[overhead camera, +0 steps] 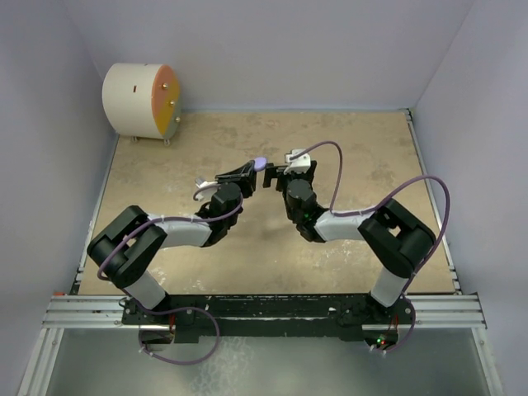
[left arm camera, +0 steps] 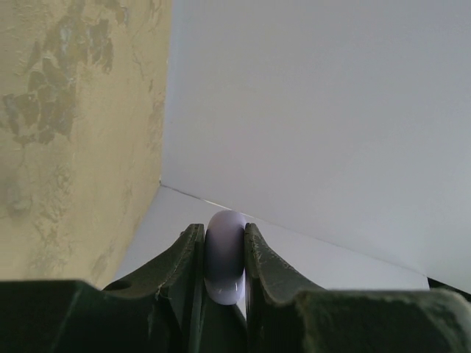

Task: Insert the wireless bluetooth earbuds into the charging case
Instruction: Close the charging case, then place the charging case at the center of the board.

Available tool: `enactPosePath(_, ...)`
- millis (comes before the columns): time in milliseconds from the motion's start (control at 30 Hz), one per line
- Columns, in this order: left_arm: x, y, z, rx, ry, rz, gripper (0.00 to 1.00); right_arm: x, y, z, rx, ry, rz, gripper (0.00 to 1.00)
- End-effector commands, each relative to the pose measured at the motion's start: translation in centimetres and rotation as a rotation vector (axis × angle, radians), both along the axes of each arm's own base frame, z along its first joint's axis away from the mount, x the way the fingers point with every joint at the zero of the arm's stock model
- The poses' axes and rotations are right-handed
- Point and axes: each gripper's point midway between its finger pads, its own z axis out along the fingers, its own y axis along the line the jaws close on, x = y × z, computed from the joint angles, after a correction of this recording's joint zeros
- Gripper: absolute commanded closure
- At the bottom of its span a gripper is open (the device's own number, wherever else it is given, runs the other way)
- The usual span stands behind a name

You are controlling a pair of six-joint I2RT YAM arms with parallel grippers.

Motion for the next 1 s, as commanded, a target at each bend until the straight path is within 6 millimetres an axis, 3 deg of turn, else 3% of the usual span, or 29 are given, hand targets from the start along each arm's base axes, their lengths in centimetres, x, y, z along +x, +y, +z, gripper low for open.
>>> enactPosePath(0, -0.7, 0.5, -0.3, 0.000, 0.019, 0.009, 1.00, 0.5, -2.0, 2.7, 0.068, -0.053, -0.107, 0.00)
enactPosePath(233, 0.3, 0.8, -0.7, 0.166, 0.024, -0.032, 1.00, -0.4, -3.4, 4.1, 0.093, -0.001, -0.104, 0.00)
enactPosePath(533, 2.6, -1.5, -4.8, 0.552, 0.037, -0.188, 1.00, -2.4, -5.8, 10.8, 0.159, -0.095, -0.058, 0.00)
enactPosePath(633, 4.3, -2.7, -4.7, 0.639, 0.015, -0.204, 1.00, -2.9, -6.5, 12.4, 0.176, -0.128, -0.037, 0.00)
enactPosePath(967, 9.5, -6.7, -6.6, 0.814, 0.002, -0.262, 1.00, -3.6, -7.5, 13.5, 0.207, -0.155, -0.006, 0.00)
